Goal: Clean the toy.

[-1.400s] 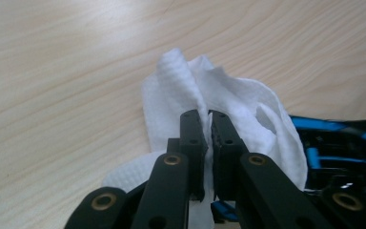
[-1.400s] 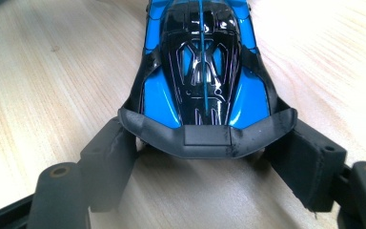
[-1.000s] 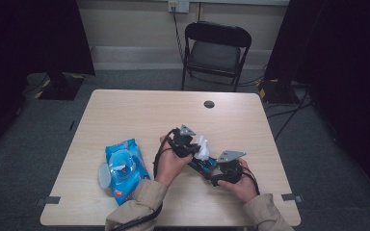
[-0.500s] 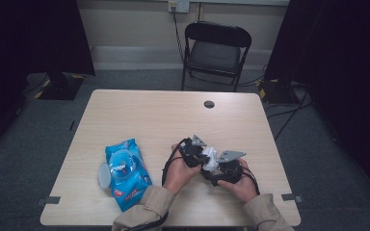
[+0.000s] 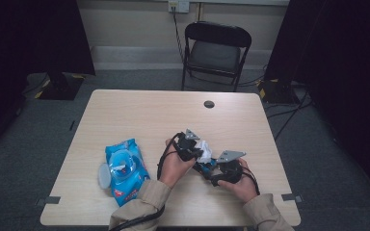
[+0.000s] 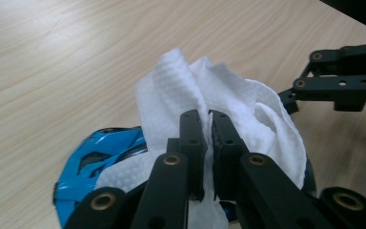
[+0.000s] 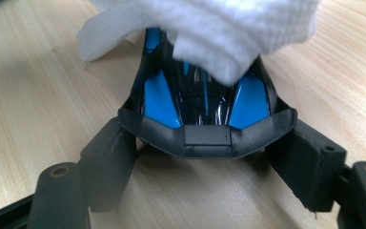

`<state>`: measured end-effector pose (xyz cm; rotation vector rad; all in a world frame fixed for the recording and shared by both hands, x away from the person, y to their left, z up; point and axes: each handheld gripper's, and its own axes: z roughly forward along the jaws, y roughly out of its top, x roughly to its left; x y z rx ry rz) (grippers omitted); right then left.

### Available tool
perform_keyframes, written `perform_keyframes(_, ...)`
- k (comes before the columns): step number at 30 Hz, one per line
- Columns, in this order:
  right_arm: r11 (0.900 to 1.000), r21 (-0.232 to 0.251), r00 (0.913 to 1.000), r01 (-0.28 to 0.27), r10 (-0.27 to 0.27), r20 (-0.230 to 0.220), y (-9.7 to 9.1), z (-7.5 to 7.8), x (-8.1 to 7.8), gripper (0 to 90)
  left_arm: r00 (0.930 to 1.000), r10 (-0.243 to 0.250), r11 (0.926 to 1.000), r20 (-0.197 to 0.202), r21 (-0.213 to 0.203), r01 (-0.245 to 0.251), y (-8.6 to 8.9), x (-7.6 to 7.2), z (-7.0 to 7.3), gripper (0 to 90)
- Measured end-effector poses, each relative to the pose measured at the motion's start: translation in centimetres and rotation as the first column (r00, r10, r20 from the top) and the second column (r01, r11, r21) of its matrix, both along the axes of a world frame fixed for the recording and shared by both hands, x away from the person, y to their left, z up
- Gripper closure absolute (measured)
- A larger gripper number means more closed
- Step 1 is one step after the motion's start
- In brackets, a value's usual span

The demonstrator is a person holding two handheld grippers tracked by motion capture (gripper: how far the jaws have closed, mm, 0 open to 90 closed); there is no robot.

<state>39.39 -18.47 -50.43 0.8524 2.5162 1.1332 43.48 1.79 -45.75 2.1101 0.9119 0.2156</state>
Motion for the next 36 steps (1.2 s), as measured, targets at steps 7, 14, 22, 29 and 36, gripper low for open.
perform_keyframes(7, 1.0000, 0.000, 1.0000, 0.001, -0.001, -0.001, 0.0, 0.0, 0.0, 26.2, 0.9988, 0.047, 0.9988, -0.010, -0.013, -0.047, 1.2, 0.7, -0.3, 85.2)
perform_keyframes(14, 1.0000, 0.000, 1.0000, 0.001, -0.001, -0.001, 0.0, 0.0, 0.0, 26.2, 0.9939, 0.108, 0.9942, -0.023, -0.002, -0.108, 2.7, 1.4, -0.8, 85.3)
perform_keyframes(22, 1.0000, 0.000, 1.0000, 0.000, 0.000, -0.002, 0.0, 0.0, 0.0, 26.2, 0.9881, 0.151, 0.9884, -0.027, 0.021, -0.151, 3.2, 1.8, -1.1, 85.4)
perform_keyframes(29, 1.0000, 0.001, 1.0000, 0.002, -0.002, -0.001, 0.0, 0.0, 0.0, 26.2, 0.9811, 0.191, 0.9814, -0.032, 0.028, -0.190, 3.6, 2.2, -1.3, 85.4)
perform_keyframes(36, 1.0000, 0.000, 1.0000, 0.000, 0.000, -0.001, 0.0, 0.0, 0.0, 26.2, 0.9751, 0.218, 0.9760, -0.042, 0.021, -0.217, 4.4, 2.7, -1.6, 85.4)
